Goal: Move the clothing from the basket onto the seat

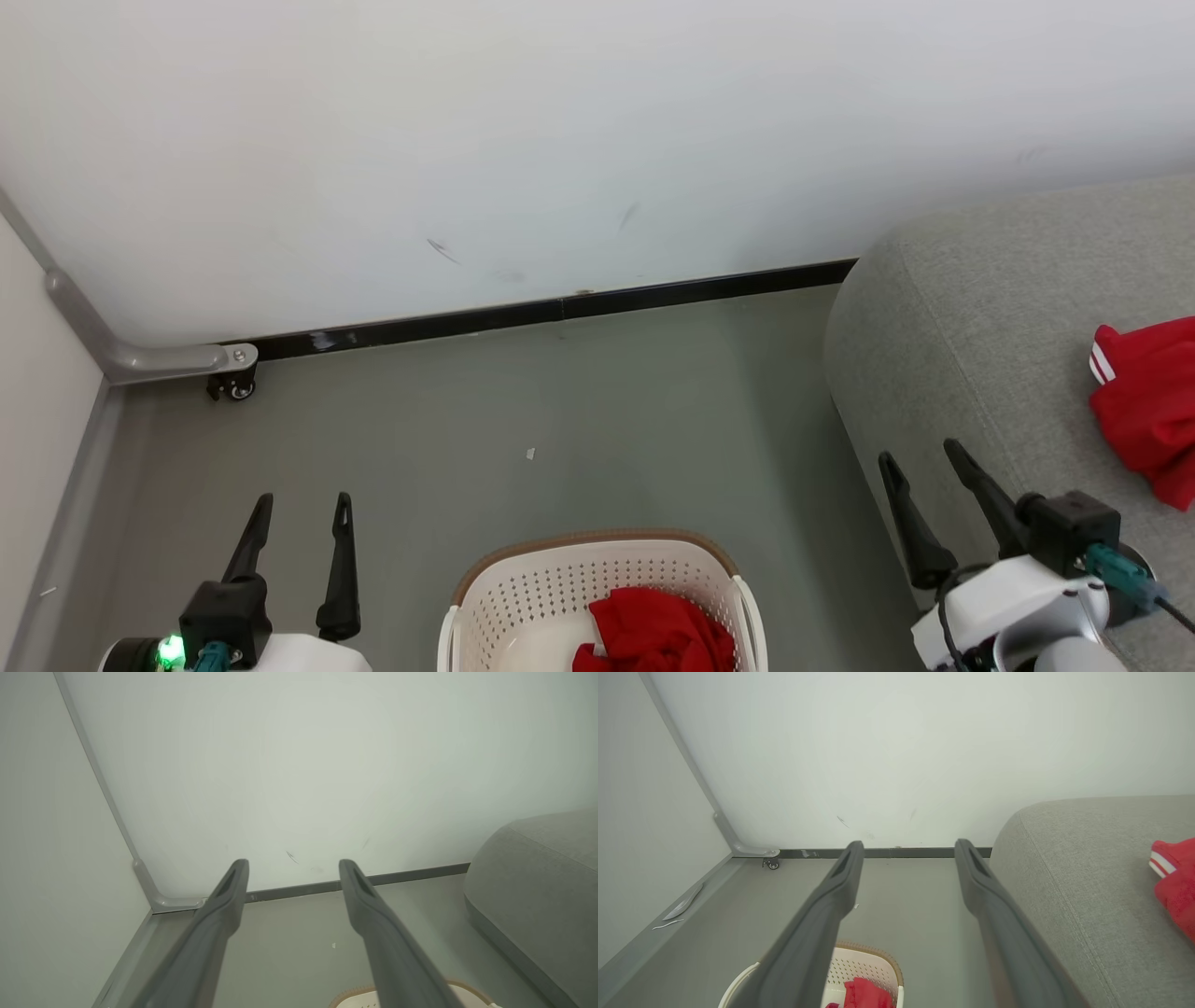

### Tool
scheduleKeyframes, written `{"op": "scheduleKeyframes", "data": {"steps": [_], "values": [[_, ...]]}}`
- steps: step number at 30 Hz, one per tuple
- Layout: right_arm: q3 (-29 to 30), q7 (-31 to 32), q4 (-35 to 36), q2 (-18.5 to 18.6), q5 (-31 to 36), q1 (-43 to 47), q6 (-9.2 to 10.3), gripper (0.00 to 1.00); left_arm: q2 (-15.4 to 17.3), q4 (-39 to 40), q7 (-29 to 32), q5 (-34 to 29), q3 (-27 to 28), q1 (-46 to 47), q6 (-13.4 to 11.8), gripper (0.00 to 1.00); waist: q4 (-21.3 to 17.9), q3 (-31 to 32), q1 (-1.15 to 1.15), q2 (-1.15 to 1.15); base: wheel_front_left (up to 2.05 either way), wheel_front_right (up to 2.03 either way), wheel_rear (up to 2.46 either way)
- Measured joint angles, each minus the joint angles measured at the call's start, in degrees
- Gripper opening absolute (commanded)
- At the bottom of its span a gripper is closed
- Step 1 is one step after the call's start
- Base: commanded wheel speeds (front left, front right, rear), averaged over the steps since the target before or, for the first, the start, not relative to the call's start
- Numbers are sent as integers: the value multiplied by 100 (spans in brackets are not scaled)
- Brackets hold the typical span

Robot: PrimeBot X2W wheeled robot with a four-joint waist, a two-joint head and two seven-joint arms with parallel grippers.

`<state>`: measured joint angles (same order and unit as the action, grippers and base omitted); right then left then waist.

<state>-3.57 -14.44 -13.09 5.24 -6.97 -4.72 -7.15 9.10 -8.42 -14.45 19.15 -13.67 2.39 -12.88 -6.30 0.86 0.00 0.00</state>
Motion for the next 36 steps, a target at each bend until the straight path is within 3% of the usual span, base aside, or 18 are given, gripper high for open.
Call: {"op": "scheduleKeyframes", "data": {"steps": [36], "values": [[136,209,884,-215,247,716,0,100,-48,-45,0,-23,197,-82,256,100,-129,-13,0,0,0,0,0]]}}
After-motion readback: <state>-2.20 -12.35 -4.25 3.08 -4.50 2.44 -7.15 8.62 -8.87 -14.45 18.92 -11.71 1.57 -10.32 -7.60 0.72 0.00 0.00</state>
